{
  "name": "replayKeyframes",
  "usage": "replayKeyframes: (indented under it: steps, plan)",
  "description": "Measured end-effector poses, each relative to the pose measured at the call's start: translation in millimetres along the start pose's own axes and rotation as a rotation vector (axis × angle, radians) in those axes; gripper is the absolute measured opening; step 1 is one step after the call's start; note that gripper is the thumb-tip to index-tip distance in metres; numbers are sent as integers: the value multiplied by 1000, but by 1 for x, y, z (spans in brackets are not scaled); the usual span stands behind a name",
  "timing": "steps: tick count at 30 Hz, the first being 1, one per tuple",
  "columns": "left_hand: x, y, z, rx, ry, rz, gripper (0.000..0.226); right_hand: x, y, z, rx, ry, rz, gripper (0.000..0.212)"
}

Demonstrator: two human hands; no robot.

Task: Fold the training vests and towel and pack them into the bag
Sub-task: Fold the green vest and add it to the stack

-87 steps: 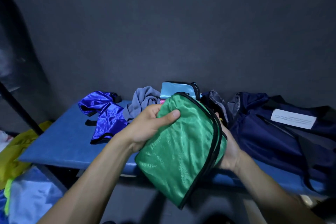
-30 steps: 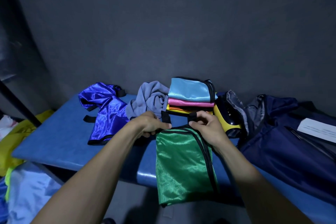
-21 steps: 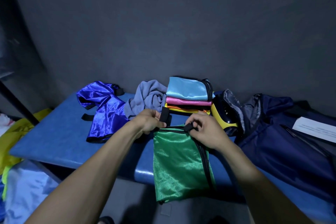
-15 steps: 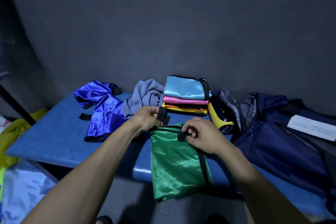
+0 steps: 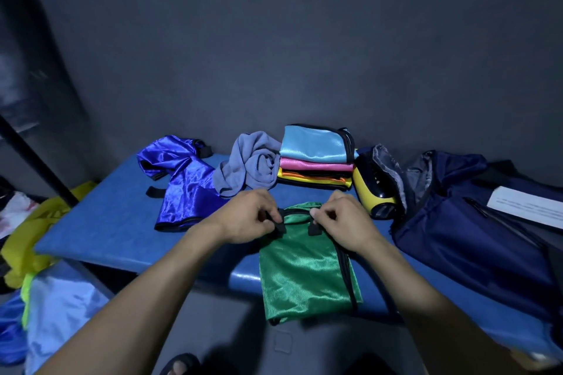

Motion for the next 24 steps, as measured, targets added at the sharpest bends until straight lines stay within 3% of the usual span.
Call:
replayKeyframes:
  steps: [5, 8, 11, 14, 16, 20, 24]
  plan:
    - [0, 2, -4, 64, 0, -104, 9, -2, -12, -7, 118, 8, -154, 32]
    - [5, -1, -1, 60, -35, -122, 6, 3, -17, -16, 245, -58, -59, 44]
    - [11, -5, 5, 53, -70, -116, 24, 18, -16, -22, 347, -146, 143, 57]
    - [20, -7, 17, -27, -146, -42, 60, 18, -15, -17, 342, -286, 167, 60]
    - [25, -9, 21, -48, -185, -8, 68, 18, -16, -13, 329, -374, 170, 67]
    - [25, -11, 18, -2, -161, -28, 55, 16, -19, -5, 288, -574, 142, 18]
    - [23, -8, 9, 24, -122, -55, 47, 12, -20, -1, 201, -621, 191, 25]
Point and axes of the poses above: each hand's wrist, its own y-axis away from the middle knuckle, its own x-axis out of the palm, z = x × y, the point moved 10 cm from there along -y, towards the middle knuckle, and after that the axes turned 8 degrees about -z, right-handed, at the moved point
